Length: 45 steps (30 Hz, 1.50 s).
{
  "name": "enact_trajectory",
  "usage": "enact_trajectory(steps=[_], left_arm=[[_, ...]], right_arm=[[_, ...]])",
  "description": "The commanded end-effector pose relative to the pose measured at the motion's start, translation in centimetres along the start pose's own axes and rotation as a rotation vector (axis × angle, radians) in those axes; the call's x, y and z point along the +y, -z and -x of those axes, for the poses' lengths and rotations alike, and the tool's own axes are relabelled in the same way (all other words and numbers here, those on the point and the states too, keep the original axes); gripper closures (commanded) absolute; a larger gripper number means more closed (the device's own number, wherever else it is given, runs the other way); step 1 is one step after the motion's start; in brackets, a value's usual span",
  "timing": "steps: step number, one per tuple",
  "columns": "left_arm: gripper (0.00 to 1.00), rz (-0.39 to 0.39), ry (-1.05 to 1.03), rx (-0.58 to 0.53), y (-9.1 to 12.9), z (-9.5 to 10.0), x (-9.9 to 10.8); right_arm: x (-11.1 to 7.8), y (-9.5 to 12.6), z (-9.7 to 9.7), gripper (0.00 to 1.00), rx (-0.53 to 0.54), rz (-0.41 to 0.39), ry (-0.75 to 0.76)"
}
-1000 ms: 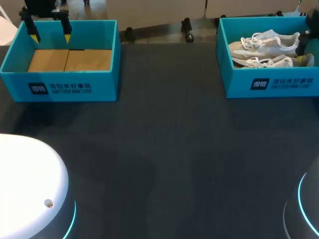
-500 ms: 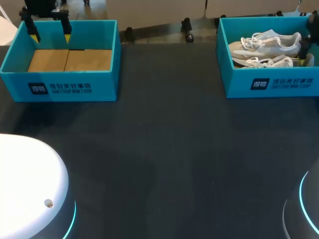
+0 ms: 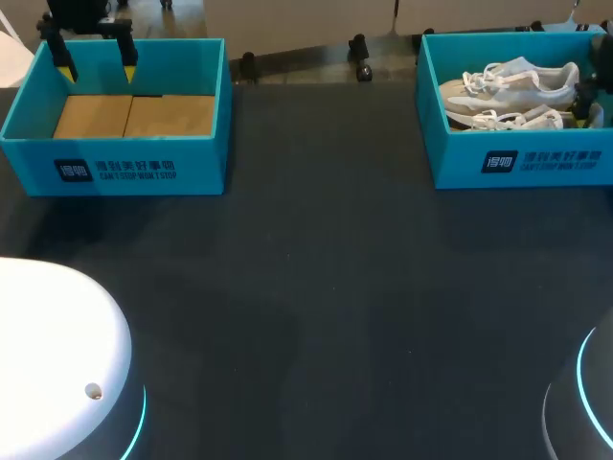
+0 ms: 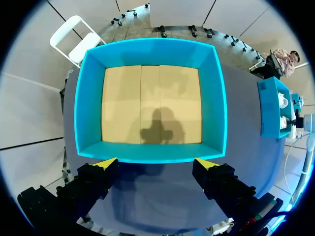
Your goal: Take the shoe out of the shoebox, open the shoe tongue, remove and reinsert the insole, then place the shoe into the shoebox
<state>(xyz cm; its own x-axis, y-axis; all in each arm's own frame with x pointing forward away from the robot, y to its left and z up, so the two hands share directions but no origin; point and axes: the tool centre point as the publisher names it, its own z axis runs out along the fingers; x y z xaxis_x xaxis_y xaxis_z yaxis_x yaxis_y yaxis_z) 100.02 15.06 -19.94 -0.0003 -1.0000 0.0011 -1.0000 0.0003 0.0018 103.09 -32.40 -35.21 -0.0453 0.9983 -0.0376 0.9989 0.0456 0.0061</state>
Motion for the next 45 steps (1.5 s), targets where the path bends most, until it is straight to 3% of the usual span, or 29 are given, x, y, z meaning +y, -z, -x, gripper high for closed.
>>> enact_trajectory(steps=[1,14,27,28,29,33,45], left_arm=[[0.0,0.0,0.0,0.0,0.0,0.0,0.0],[0.0,0.0,0.0,0.0,0.0,0.0,0.0],[0.0,0.0,0.0,0.0,0.0,0.0,0.0],[0.0,0.0,0.0,0.0,0.0,0.0,0.0],[0.0,0.0,0.0,0.0,0.0,0.0,0.0],[0.0,0.0,0.0,0.0,0.0,0.0,0.0],[0.0,0.0,0.0,0.0,0.0,0.0,0.0]], right_arm=[[0.4,-0.7,0.2,0.27,0.009,-0.005,-0.001],[0.3,-1.9,0.0,0.19,0.034,-0.015,0.0],[0.0,-2.8,0.2,0.2,0.046,-0.035,-0.001],[0.0,-2.9,0.2,0.3,0.047,-0.036,0.001],[0.0,-2.9,0.2,0.51,0.047,-0.037,0.002],[0.0,-3.0,0.0,1.0,0.049,-0.041,-0.001],[-0.6,-2.2,0.0,1.0,0.043,-0.01,-0.036]])
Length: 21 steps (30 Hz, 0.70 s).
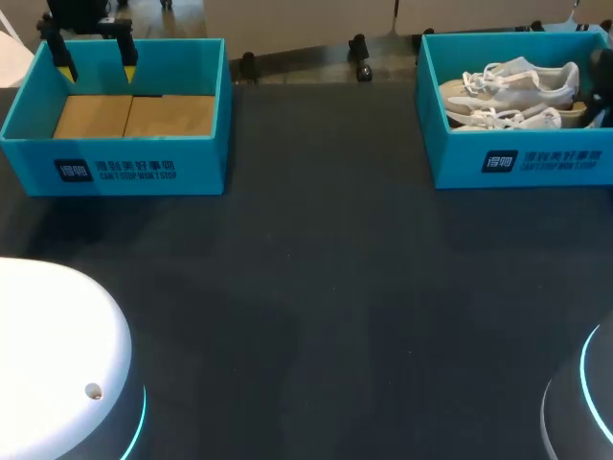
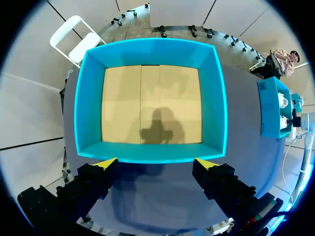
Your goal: Take the shoe out of the shoebox, open the shoe tongue, remove and reinsert the insole, then place the shoe into the shoebox
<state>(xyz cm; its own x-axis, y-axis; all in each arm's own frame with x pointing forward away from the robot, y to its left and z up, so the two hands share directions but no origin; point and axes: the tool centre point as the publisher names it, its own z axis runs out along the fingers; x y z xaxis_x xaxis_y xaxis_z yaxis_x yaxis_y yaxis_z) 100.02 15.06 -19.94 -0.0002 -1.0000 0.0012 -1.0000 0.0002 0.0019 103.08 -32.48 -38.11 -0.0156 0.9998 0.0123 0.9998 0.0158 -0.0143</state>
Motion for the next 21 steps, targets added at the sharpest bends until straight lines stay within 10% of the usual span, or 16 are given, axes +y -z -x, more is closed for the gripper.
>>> enact_trajectory(steps=[1,21], left_arm=[[0.0,0.0,0.0,0.0,0.0,0.0,0.0],[0.0,0.0,0.0,0.0,0.0,0.0,0.0]], right_arm=[[-0.6,0.9,0.1,1.0,-0.009,0.015,-0.008],[0.1,4.6,1.6,1.0,-0.041,0.042,-0.088]])
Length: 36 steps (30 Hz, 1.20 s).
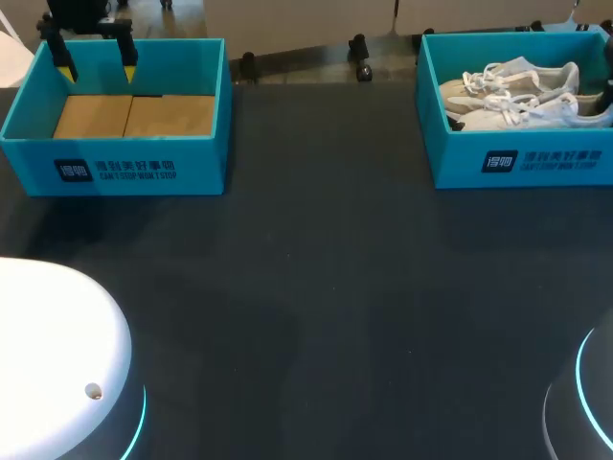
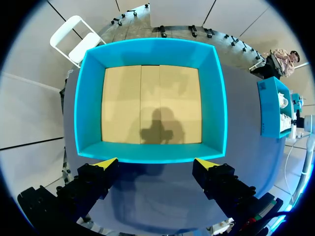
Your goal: Take the shoe out of the shoebox, open the shoe tongue, remove and reinsert the insole, then place the shoe into the shoebox
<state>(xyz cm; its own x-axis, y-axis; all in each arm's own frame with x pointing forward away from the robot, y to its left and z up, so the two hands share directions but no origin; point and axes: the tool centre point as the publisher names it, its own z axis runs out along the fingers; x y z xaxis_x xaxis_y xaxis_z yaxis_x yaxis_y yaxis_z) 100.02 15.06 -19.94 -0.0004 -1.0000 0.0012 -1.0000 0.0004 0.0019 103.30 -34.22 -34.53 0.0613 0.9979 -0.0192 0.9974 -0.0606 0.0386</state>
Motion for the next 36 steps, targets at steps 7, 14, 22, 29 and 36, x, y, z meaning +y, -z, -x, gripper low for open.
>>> enact_trajectory(steps=[7,14,22,29,36], left_arm=[[0.0,0.0,0.0,0.0,0.0,0.0,0.0],[0.0,0.0,0.0,0.0,0.0,0.0,0.0],[0.0,0.0,0.0,0.0,0.0,0.0,0.0],[0.0,0.0,0.0,0.0,0.0,0.0,0.0],[0.0,0.0,0.0,0.0,0.0,0.0,0.0]], right_arm=[[0.7,3.4,-0.1,1.0,-0.032,-0.022,-0.058],[1.6,6.1,0.0,1.0,-0.051,-0.033,-0.086],[2.4,9.1,0.3,1.0,-0.079,-0.052,-0.111],[2.1,12.2,-0.1,1.0,-0.095,-0.057,-0.14],[0.8,16.0,-1.7,1.0,-0.11,-0.086,-0.167]])
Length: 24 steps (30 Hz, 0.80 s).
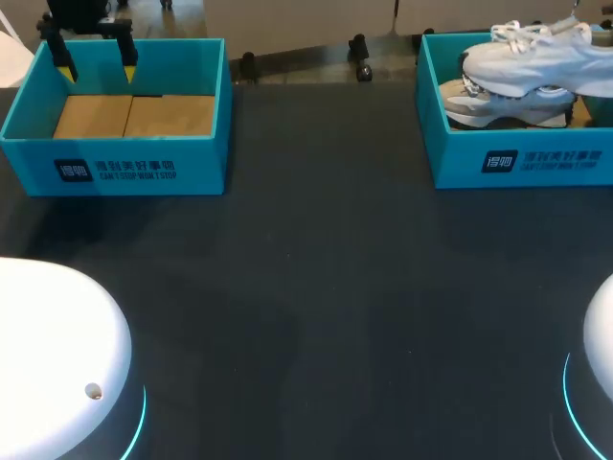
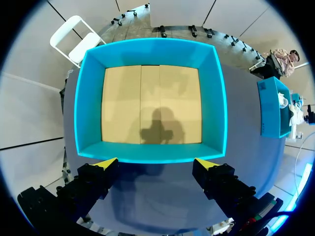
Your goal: Take the shoe out of the shoebox, open the shoe tongue, remove and reinsert the insole, then place the shoe into the shoebox
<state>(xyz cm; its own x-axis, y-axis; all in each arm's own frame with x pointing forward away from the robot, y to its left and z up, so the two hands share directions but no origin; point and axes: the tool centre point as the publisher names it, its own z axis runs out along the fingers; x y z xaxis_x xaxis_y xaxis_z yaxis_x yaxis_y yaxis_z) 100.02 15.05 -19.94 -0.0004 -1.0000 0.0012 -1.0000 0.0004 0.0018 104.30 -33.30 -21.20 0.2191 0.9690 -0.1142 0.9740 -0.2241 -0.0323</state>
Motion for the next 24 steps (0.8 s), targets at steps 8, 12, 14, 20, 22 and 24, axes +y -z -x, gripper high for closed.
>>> enact_trajectory(steps=[8,12,14,20,22,24], left_arm=[[0.0,0.0,0.0,0.0,0.0,0.0,0.0],[0.0,0.0,0.0,0.0,0.0,0.0,0.0],[0.0,0.0,0.0,0.0,0.0,0.0,0.0],[0.0,0.0,0.0,0.0,0.0,0.0,0.0],[0.0,0.0,0.0,0.0,0.0,0.0,0.0],[0.0,0.0,0.0,0.0,0.0,0.0,0.0]], right_arm=[[-4.9,7.2,-2.3,1.0,-0.001,0.045,-0.016],[-7.1,9.1,-3.7,1.0,-0.03,0.048,-0.023],[-8.4,9.9,-4.6,1.0,-0.038,0.047,-0.024],[-12.0,11.4,-6.8,1.0,-0.04,0.042,-0.049],[-13.2,11.8,-7.4,1.0,-0.039,0.04,-0.056],[-14.5,12.3,-8.6,1.0,-0.063,0.045,-0.061]])
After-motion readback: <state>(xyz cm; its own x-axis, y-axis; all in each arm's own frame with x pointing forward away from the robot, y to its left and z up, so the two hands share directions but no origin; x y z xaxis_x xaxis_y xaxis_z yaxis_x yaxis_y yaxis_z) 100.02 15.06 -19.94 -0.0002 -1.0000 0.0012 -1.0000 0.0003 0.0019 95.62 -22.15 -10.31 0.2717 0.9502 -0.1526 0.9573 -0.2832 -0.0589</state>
